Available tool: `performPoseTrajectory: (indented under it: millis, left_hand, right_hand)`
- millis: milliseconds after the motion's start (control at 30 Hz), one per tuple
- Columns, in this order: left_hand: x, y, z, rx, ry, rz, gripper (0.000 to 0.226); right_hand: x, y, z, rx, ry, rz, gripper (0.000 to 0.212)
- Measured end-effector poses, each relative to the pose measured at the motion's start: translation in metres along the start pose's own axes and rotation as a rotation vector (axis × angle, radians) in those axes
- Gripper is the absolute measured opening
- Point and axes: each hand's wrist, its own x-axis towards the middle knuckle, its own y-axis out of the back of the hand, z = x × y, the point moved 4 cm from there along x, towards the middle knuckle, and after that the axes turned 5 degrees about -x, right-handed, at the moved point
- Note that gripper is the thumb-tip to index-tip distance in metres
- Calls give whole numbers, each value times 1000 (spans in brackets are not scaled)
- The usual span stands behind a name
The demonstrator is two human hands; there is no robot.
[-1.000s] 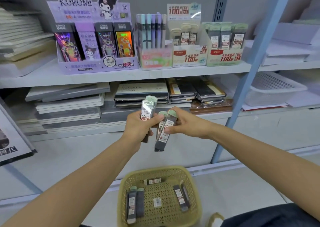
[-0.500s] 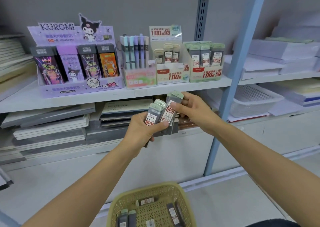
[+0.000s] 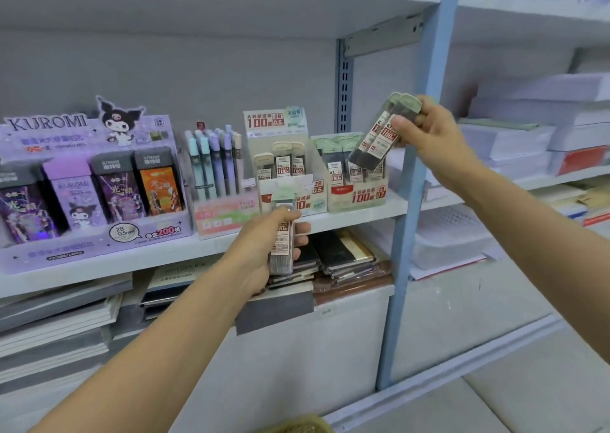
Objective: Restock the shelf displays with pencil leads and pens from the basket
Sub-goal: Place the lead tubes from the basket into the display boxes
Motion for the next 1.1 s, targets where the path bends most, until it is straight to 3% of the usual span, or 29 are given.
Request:
performPoseTrajectory:
  millis: [333, 467, 700, 933, 1100]
  left_hand:
    - [12, -6, 8, 58, -135, -77, 20]
    - [13, -4, 8, 64, -149, -71, 22]
    - [14, -5, 10, 71, -179, -79, 24]
    - [22, -7, 11, 58, -221, -84, 21]
    - [28, -11, 12, 92, -279, -111, 22]
  right_hand:
    - [24, -14, 20, -271, 20, -272, 16]
    - [31, -12, 20, -286, -16, -332, 16]
    - [38, -16, 9, -409, 77, -421, 23]
    - [30, -27, 25, -431, 82, -329, 34]
    - [27, -31, 27, -626, 211, -110, 36]
